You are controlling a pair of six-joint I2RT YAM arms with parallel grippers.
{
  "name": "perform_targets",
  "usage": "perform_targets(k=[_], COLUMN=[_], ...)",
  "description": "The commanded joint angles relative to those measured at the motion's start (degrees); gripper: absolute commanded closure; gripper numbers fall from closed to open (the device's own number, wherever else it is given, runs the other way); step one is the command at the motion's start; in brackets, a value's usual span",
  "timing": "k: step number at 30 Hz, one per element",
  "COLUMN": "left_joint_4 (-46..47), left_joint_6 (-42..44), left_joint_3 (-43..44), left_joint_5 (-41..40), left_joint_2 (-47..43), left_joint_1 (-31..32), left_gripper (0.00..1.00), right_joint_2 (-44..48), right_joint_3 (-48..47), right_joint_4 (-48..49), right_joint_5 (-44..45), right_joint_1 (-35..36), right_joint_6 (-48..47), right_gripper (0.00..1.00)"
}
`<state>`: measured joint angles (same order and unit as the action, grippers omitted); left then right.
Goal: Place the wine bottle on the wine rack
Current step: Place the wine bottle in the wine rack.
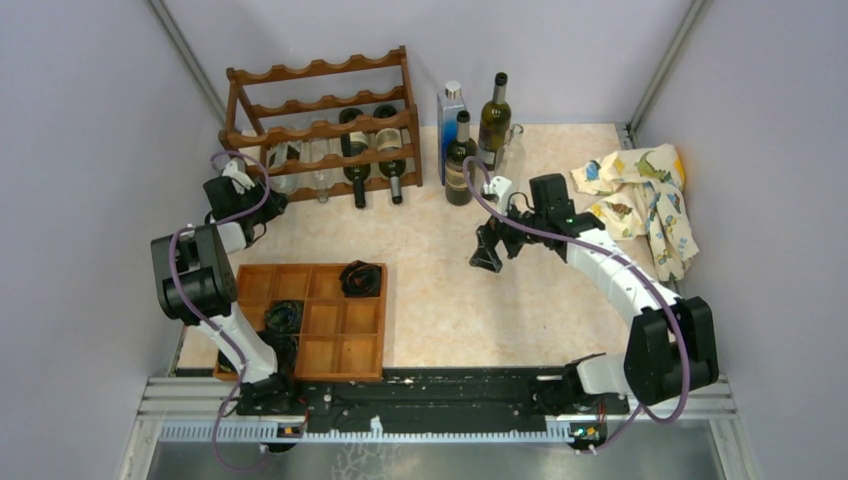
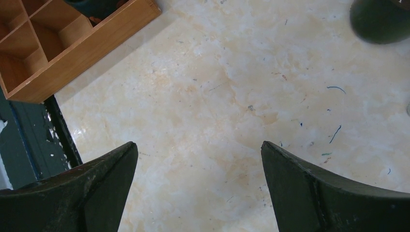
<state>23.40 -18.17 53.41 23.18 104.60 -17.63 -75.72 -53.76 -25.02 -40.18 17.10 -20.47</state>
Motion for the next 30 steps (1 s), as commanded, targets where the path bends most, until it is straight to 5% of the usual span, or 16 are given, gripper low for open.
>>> perform_targets(k=[1,30], left_joint_4=[2.46,0.74], left_joint_6=[-2.3,-9.04], left_joint_3=[1.6,-7.04], left_joint_5=[-2.23,-5.11], left_joint_2=[1.38,-1.36], left_joint_1=[-0.25,-0.28], left_gripper=[0.98,1.0], right_joint_2=[-0.69,-1.2], right_joint_3=[-3.49,-3.59], right_joint_4=[1.08,1.72], right_joint_5=[-0.86,-1.04], right_joint_1=[-0.32,-0.34], right_joint_6=[-0.89,-1.5], right_gripper=[0.04,0.04])
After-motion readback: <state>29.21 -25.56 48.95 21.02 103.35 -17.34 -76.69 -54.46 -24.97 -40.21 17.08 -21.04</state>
